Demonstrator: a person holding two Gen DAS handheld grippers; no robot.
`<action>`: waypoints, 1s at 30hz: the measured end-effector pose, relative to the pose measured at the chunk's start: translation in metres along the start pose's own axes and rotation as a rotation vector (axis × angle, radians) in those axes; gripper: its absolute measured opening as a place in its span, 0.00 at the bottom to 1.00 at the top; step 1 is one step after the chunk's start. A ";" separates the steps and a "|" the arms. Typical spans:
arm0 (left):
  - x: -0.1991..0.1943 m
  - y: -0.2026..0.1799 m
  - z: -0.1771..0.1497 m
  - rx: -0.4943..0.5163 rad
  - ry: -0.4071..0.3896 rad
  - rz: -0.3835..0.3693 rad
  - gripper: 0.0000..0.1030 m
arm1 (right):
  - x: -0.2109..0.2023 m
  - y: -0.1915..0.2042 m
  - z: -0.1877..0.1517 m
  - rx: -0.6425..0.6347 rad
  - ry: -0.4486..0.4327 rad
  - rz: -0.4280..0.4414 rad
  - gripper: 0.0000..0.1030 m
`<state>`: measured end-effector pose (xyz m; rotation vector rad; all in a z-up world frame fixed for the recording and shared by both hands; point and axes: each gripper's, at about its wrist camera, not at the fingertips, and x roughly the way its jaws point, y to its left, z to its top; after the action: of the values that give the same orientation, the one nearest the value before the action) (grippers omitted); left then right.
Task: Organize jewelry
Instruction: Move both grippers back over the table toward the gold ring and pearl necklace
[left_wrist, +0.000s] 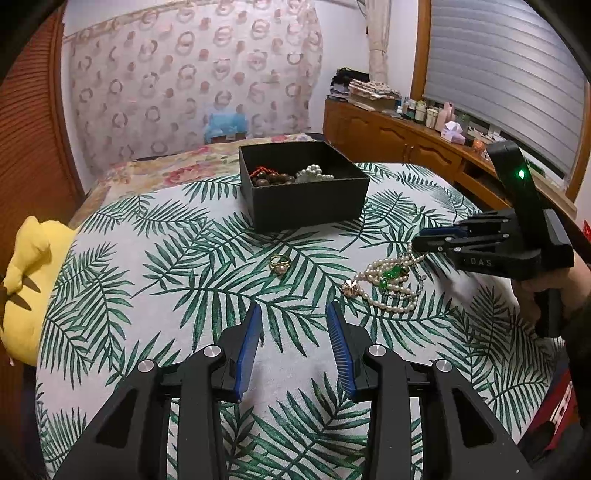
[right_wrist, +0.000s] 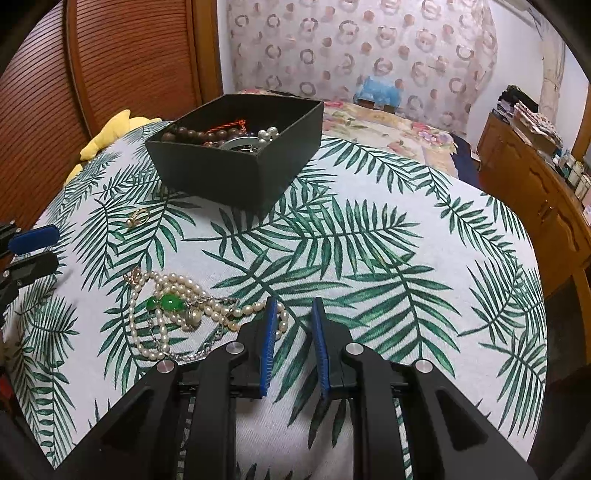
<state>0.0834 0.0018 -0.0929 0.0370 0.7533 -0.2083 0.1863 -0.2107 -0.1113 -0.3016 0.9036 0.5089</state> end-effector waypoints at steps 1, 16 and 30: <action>0.002 0.000 0.000 0.001 0.004 0.001 0.34 | 0.000 0.001 0.000 -0.010 -0.001 0.000 0.23; 0.061 -0.001 0.025 0.040 0.078 0.030 0.41 | -0.003 -0.007 -0.008 0.011 -0.057 0.037 0.15; 0.081 0.006 0.036 0.033 0.103 0.043 0.40 | -0.003 -0.007 -0.007 0.005 -0.057 0.029 0.15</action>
<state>0.1663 -0.0102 -0.1216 0.0954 0.8505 -0.1791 0.1835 -0.2205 -0.1133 -0.2689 0.8549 0.5391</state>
